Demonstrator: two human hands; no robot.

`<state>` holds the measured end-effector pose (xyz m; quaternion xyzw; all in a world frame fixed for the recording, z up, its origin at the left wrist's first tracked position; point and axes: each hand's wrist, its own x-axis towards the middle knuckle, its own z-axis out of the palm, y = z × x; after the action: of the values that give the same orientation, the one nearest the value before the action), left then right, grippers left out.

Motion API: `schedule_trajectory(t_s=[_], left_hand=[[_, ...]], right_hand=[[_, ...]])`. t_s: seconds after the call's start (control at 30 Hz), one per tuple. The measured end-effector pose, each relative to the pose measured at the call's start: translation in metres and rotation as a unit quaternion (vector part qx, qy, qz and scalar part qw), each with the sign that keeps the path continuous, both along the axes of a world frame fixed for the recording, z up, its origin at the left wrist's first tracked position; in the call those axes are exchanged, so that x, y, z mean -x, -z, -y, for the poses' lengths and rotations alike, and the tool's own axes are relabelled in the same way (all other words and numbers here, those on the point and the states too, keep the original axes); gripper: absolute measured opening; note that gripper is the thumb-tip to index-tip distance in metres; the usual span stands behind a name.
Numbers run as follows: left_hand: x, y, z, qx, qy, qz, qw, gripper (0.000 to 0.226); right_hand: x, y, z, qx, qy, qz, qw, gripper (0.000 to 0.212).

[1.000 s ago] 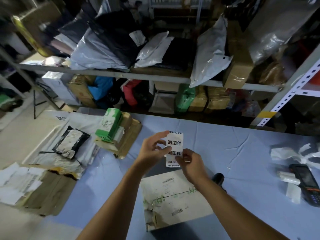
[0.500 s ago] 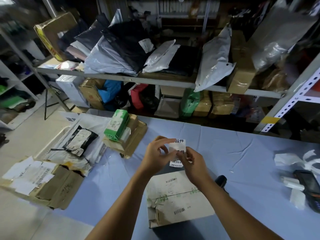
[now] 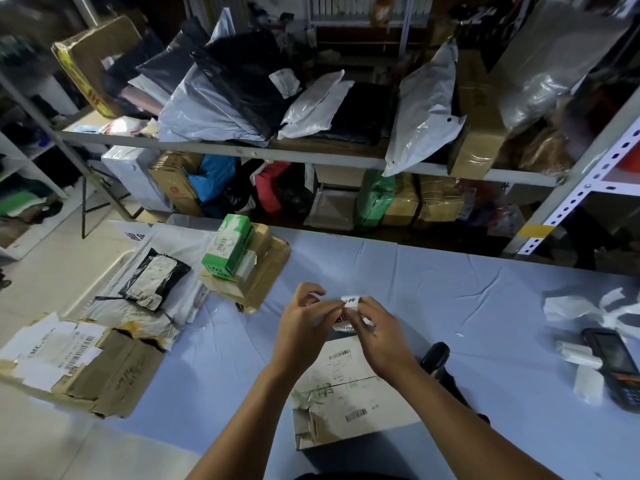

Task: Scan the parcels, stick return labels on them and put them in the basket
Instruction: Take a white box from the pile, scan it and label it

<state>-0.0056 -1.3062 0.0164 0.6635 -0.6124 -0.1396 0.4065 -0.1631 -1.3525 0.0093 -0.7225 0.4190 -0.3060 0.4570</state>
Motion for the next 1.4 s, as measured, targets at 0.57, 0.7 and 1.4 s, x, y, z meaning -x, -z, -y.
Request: schedule_trajectory(t_s=[0.57, 0.7, 1.4], left_hand=[[0.006, 0.004, -0.006, 0.013, -0.062, -0.062, 0.996, 0.012], [-0.004, -0.011, -0.002, 0.013, -0.155, -0.144, 0.977, 0.024], [0.006, -0.008, -0.043, 0.035, -0.156, -0.147, 0.976, 0.009]], right_hand=[[0.012, 0.014, 0.0, 0.049, -0.038, -0.059, 0.996, 0.035], [0.015, 0.019, 0.005, -0.053, 0.004, -0.089, 0.995, 0.032], [-0.021, -0.045, -0.002, -0.535, 0.082, 0.101, 0.835, 0.035]])
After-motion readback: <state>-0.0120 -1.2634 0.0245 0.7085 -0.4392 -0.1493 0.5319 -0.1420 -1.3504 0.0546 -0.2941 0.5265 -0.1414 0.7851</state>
